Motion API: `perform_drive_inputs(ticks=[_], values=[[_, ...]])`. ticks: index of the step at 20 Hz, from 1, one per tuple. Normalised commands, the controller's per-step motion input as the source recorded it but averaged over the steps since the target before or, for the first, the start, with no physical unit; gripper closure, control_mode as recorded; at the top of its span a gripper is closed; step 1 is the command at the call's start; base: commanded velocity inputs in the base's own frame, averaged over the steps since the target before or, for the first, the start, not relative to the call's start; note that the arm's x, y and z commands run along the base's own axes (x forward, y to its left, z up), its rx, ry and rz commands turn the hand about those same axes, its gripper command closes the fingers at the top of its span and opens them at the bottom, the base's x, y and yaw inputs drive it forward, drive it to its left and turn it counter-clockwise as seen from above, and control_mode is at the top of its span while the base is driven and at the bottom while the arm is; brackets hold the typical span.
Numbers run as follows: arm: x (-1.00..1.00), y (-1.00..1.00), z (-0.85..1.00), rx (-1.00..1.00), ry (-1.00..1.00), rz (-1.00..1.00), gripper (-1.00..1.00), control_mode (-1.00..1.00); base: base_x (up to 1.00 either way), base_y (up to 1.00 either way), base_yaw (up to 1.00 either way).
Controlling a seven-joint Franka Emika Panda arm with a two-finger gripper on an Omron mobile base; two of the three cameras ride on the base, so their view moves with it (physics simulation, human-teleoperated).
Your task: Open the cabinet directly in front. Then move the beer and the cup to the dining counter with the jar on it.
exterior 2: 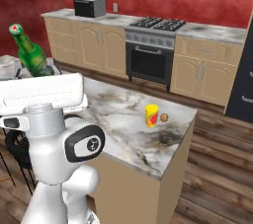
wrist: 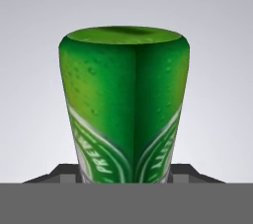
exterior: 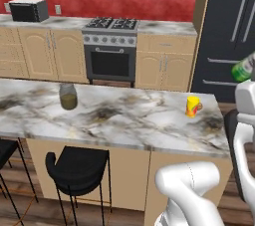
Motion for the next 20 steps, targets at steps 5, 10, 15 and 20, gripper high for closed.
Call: perform_drive_inputs(ticks=[5, 10, 15, 20], values=[[-0.38, -0.83, -0.08, 0.01, 0.0, 0.01, 1.0, -1.0, 0.0, 0.0, 0.0], [-0.41, -0.91, -0.23, 0.0, 0.0, 0.03, 1.0, -1.0, 0.0, 0.0, 0.0], [-0.39, -0.9, -0.37, 0.0, 0.04, 0.01, 1.0, -1.0, 0.0, 0.0, 0.0], [-0.25, -0.83, -0.48, 0.0, 0.13, 0.01, 1.0, -1.0, 0.0, 0.0, 0.0]])
